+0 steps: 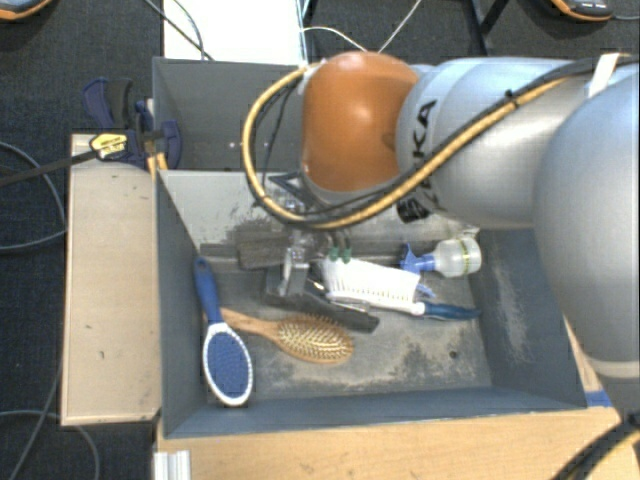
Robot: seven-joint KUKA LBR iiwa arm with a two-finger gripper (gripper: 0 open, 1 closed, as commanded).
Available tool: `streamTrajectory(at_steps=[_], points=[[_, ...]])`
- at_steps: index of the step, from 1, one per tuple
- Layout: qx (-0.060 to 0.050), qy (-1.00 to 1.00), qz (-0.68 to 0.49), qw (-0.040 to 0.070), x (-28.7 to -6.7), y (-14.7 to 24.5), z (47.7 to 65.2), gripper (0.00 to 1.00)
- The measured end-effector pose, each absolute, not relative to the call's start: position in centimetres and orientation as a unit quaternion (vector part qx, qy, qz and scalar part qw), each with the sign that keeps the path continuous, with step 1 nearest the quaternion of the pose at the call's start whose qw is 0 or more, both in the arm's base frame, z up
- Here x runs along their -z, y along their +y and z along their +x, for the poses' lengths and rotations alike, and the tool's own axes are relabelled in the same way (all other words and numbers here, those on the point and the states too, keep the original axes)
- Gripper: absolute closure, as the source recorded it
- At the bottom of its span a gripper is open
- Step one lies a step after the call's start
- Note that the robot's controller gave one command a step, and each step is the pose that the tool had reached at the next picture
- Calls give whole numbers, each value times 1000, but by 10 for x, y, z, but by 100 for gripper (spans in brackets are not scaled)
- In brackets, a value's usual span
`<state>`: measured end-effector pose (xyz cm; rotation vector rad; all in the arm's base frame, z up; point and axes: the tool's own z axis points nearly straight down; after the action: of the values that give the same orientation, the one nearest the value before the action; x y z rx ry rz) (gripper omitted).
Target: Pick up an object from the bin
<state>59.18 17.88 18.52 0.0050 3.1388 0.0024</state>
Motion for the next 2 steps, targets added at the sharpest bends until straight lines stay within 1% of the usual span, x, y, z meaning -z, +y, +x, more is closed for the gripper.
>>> streamTrajectory(at_steps=[1, 2], points=[[-3, 1000, 6, 7, -271, 186, 581, 0], [0, 1000, 23, 2, -337, 161, 559, 0]])
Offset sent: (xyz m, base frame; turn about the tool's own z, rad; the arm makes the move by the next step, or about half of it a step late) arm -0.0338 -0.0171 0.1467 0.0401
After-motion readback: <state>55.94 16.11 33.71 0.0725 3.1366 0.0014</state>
